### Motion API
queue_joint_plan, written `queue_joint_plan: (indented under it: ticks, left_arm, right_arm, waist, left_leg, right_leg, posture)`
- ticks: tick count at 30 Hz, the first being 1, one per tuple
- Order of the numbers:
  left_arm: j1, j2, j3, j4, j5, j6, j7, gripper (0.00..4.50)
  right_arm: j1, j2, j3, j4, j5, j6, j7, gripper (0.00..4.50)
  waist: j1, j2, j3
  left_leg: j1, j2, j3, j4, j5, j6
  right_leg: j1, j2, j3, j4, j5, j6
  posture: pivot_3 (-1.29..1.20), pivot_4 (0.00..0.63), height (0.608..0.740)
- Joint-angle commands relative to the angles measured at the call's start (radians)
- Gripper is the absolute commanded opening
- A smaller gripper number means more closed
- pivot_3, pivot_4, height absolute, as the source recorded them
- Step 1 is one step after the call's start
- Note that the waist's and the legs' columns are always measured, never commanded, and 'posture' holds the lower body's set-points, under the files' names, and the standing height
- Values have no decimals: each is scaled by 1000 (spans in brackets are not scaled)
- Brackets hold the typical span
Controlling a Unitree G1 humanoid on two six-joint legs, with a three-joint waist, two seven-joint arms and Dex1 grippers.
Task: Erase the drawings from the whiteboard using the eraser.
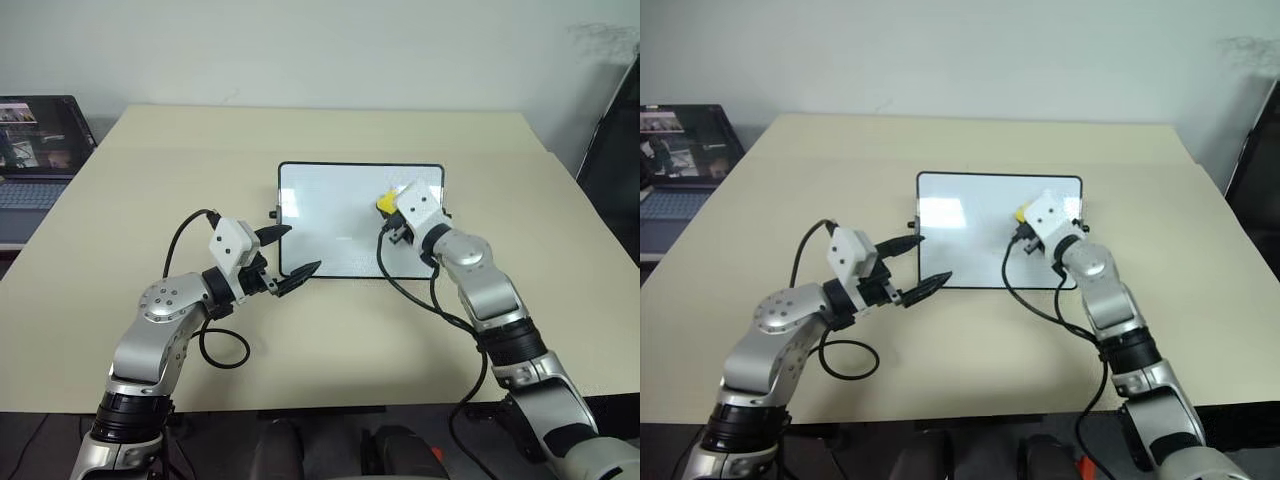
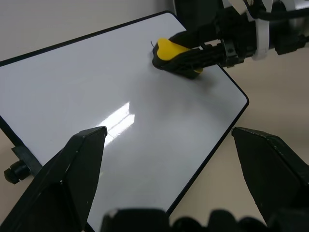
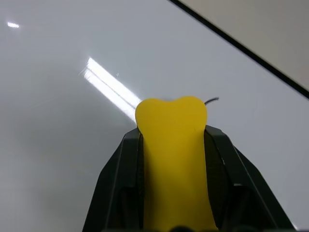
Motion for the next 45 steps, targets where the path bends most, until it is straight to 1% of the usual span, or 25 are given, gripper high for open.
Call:
queue_joint_plan:
  ticks: [1,8,13,15,19,21,23,25,28,31,33,36,38,43,45]
  left_arm:
    - [-13,-3,-1,-27,-7,-9,-7,4500]
    - [-21,-6,-5,-20,-6,-9,-7,4500]
    - [-18,-9,-3,-16,-4,-14,-6,4500]
    - [-17,-10,-3,-15,-4,-15,-5,4500]
    - [-18,-13,-5,-13,-2,-17,-3,4500]
    - [-20,-15,-4,-9,-1,-19,-3,4500]
    - [-21,-17,-5,-8,0,-21,-5,4500]
    - [-22,-19,-7,-7,1,-22,-7,4500]
    - [-25,-20,-9,-6,2,-23,-9,4500]
    - [-26,-18,-9,-6,3,-24,-10,4500]
    - [-24,-15,-7,-8,2,-25,-11,4500]
    - [-22,-11,-2,-11,1,-25,-10,4500]
    - [-18,-9,1,-16,-1,-24,-9,4500]
    - [-13,-6,3,-21,-1,-23,-8,4500]
    - [-15,-5,2,-20,-1,-23,-9,4500]
  right_arm:
    - [82,-28,21,128,-48,30,-16,1281]
    - [113,-45,29,84,-43,-3,-7,1280]
    - [116,-36,46,-74,-19,55,48,1280]
    - [104,-22,36,-127,9,104,67,1280]
    - [-13,2,-3,-199,35,180,72,1280]
    - [-101,1,-22,-186,41,210,74,1279]
    - [-174,-8,-32,-143,38,211,72,1279]
    - [-221,-14,-39,-88,32,190,61,1279]
    - [-290,-18,-49,20,15,131,27,1279]
    - [-324,-19,-47,122,9,75,8,1279]
    - [-315,-19,-35,184,3,37,3,1279]
    - [-269,-18,-17,207,-1,23,16,1279]
    - [-229,-16,-9,195,-2,25,27,1279]
    - [-127,-9,11,147,-8,32,36,1278]
    - [-92,-9,23,138,-16,30,35,1278]
  waist:
    - [0,-2,-3]
    - [0,-4,-6]
    - [0,-3,-4]
    - [-4,-3,-4]
    - [-21,1,2]
    - [-21,4,4]
    - [-19,4,5]
    - [-13,4,5]
    - [-4,4,5]
    - [0,4,5]
    - [1,4,5]
    - [1,4,4]
    - [0,4,4]
    - [-3,3,3]
    - [-6,2,2]
  left_leg:
    - [1,0,-1,0,0,0]
    - [2,3,-1,0,2,3]
    - [-1,2,-1,-1,2,4]
    - [-4,2,0,-3,2,4]
    - [-7,0,2,-9,2,3]
    - [-10,0,2,-11,2,3]
    - [-21,-1,2,-11,3,3]
    - [-33,-1,2,-9,3,2]
    - [-35,0,2,-13,4,-2]
    - [-36,-1,5,-14,3,-4]
    - [-35,-1,5,-13,2,-3]
    - [-34,-1,4,-12,1,0]
    - [-32,-1,4,-11,1,0]
    - [-18,-1,2,-11,2,1]
    - [-16,0,2,-11,2,2]
  right_leg:
    - [1,0,0,0,0,0]
    - [2,-3,2,0,0,0]
    - [-1,-4,2,-2,2,2]
    - [-4,-4,3,-3,2,2]
    - [-5,-3,4,-4,2,2]
    - [-8,-2,3,-6,2,2]
    - [-19,-1,3,-6,5,-1]
    - [-29,1,2,-5,5,-1]
    - [-29,1,2,-14,5,-2]
    - [-30,1,3,-17,5,-1]
    - [-29,0,3,-16,5,-1]
    - [-28,0,3,-14,5,-2]
    - [-25,0,2,-14,6,-1]
    - [-16,0,2,-14,6,0]
    - [-11,0,2,-14,6,0]
  posture:
    - [0,150,740]
    - [0,150,740]
    - [0,150,740]
    - [0,150,740]
    - [0,150,740]
    - [0,150,740]
    - [0,150,740]
    - [0,150,740]
    - [0,150,740]
    - [0,150,740]
    - [0,150,740]
    - [0,150,740]
    - [0,150,740]
    - [0,150,740]
    - [0,150,740]
